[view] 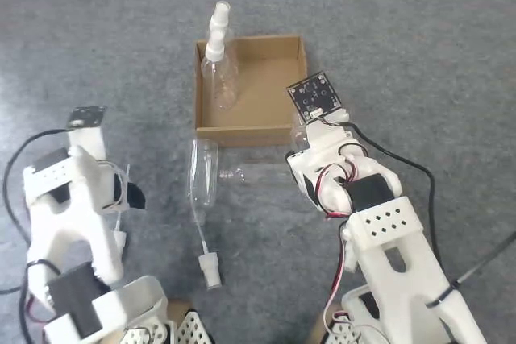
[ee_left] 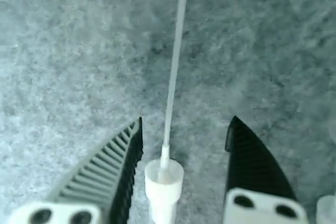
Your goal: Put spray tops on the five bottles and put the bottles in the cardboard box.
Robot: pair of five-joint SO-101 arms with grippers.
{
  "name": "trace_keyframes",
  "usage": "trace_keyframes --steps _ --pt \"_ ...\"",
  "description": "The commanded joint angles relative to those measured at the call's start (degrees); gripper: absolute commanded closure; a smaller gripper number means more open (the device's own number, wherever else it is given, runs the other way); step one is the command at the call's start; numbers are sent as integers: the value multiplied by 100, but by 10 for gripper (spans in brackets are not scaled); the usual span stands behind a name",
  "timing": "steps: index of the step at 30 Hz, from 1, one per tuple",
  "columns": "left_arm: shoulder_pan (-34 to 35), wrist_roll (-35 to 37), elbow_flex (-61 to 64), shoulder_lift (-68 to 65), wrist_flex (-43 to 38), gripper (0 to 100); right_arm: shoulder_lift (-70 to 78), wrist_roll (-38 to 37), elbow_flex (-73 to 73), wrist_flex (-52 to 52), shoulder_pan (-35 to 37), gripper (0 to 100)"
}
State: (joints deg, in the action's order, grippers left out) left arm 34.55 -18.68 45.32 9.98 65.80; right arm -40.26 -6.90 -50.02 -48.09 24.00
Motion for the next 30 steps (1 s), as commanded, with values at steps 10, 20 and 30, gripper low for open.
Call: trace_keyframes --steps 10,20,30 --pt "18 -334 -163 -677 -281 755 -215 -105 44 119 -57 925" --pt "1248 -325 -2229 -2488 492 755 -215 -114 44 119 -57 925" --pt "2532 -448 -3134 -2655 818 754 -215 -123 35 127 -48 925"
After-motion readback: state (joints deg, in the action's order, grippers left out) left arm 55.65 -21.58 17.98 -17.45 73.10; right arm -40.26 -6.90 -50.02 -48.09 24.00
